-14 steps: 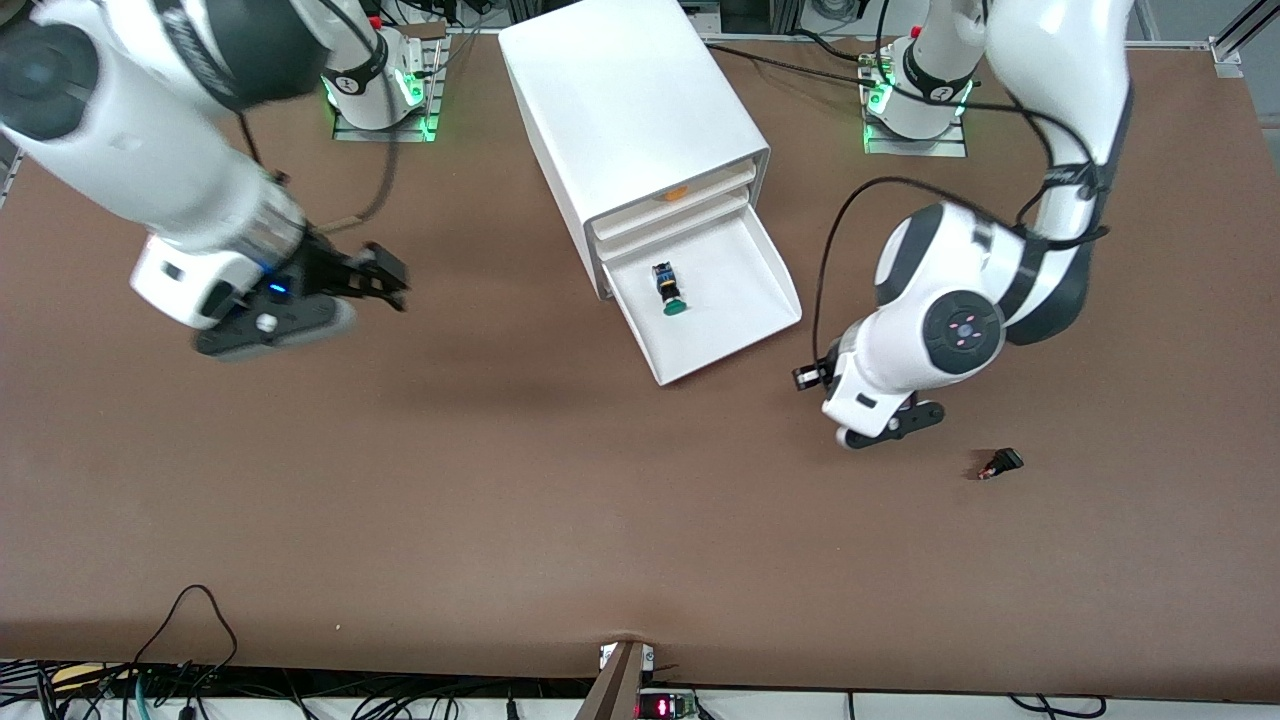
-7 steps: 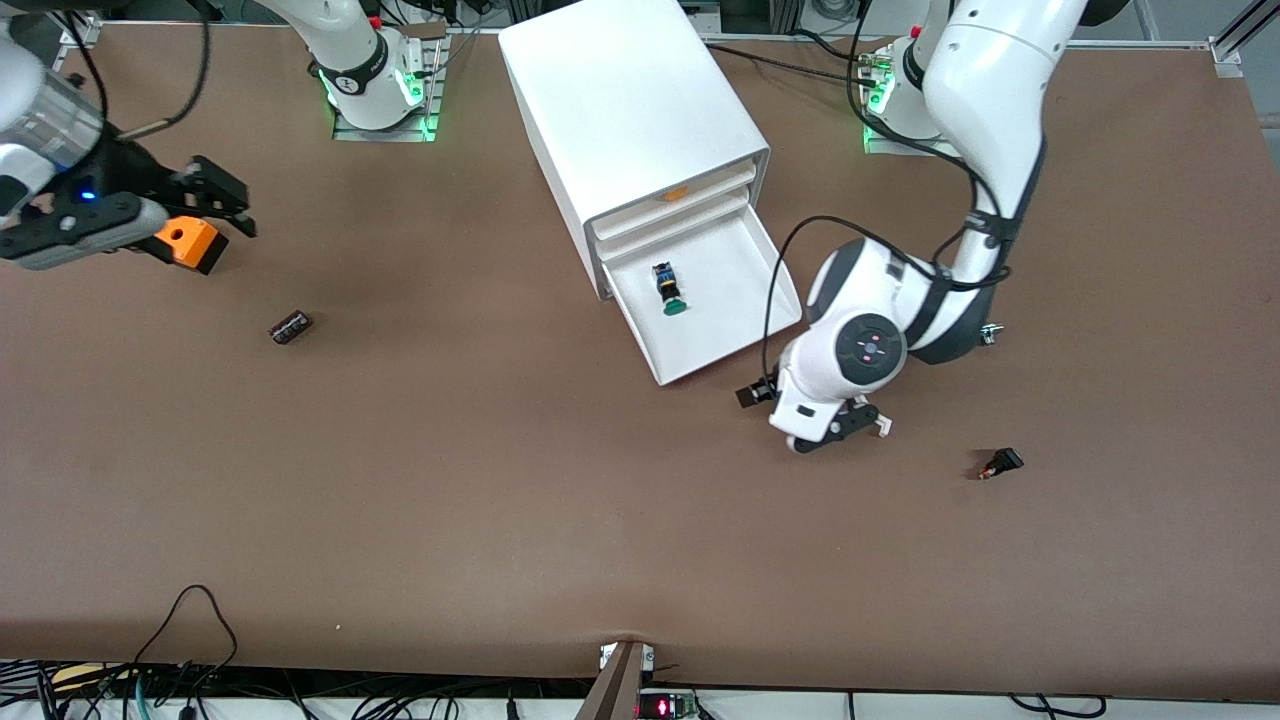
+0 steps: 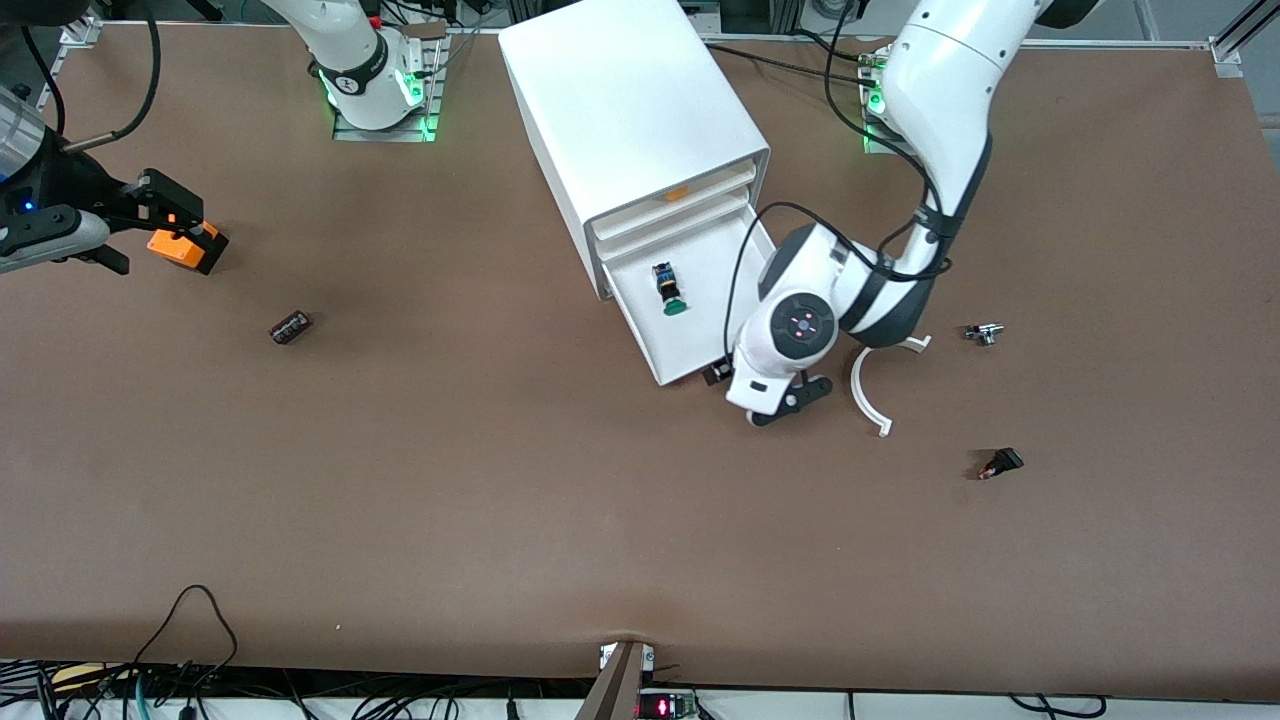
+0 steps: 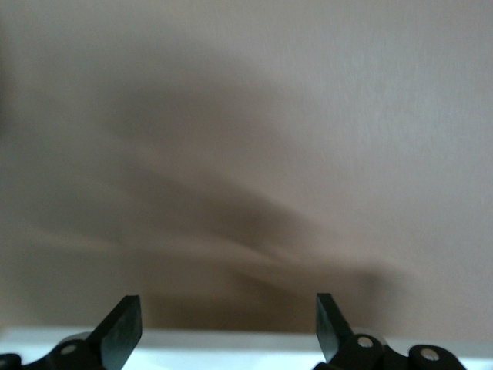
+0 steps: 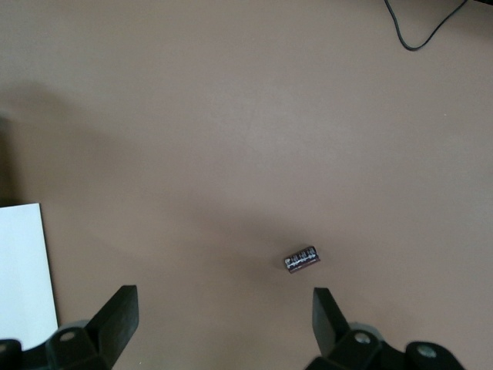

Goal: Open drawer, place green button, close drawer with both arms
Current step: 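Push the drawer shut with the left gripper while the right gripper retracts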

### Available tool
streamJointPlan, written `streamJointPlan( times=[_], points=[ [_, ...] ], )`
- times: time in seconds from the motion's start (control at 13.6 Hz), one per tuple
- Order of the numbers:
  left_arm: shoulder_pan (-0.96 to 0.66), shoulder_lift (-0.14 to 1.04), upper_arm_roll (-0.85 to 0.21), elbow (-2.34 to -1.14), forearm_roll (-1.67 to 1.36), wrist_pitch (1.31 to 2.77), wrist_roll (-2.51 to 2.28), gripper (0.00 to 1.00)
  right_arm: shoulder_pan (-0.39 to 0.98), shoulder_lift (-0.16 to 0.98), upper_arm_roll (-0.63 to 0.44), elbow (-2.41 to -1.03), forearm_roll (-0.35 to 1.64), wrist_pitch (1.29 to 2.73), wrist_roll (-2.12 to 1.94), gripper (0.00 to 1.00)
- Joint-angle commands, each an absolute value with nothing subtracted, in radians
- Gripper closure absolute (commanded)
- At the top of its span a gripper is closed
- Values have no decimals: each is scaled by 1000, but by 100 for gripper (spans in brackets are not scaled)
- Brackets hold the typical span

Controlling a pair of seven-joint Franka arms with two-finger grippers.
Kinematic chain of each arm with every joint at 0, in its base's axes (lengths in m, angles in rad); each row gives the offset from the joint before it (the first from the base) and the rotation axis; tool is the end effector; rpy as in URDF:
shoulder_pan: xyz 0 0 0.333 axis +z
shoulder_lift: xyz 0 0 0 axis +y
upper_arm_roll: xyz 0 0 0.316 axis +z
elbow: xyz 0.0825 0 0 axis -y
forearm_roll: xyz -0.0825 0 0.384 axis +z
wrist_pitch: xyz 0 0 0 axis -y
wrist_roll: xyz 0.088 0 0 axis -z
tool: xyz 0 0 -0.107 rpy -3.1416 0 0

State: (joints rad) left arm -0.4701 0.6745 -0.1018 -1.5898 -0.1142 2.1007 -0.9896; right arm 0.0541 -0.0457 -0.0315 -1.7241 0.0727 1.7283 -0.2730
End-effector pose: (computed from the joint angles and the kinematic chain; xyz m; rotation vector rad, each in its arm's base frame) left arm 0.5732 -0.3654 0.2289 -3.0236 -0.7730 0.3546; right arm 0.5516 0.0188 0.5910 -3.0422 -0.4380 -0.0902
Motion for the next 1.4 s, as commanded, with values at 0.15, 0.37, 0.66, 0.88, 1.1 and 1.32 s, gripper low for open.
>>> streamJointPlan(
  times=[0.15, 0.37, 0.66, 0.88, 1.1, 1.32],
  points=[
    [-543, 637, -92, -1629, -130, 2076, -1075, 1, 40, -31, 6, -1690, 46, 1706, -270, 0],
    [-543, 588, -133, -1684, -138, 2069, -1077, 1, 38, -31, 6, -1689, 32, 1709, -270, 0],
    [-546, 555, -196, -1733, -141, 2069, -1143, 1, 32, -32, -1, -1637, 34, 1700, -275, 0],
    [-549, 561, -251, -1736, -141, 2071, -1180, 1, 26, -22, -25, -1634, 41, 1710, -265, 0],
    [-549, 575, -296, -1735, -146, 2069, -1180, 1, 35, 14, -15, -1624, 29, 1703, -271, 0],
    [-540, 583, -314, -1735, -146, 2066, -1166, 1, 40, 14, -9, -1617, 31, 1713, -270, 0]
  ],
)
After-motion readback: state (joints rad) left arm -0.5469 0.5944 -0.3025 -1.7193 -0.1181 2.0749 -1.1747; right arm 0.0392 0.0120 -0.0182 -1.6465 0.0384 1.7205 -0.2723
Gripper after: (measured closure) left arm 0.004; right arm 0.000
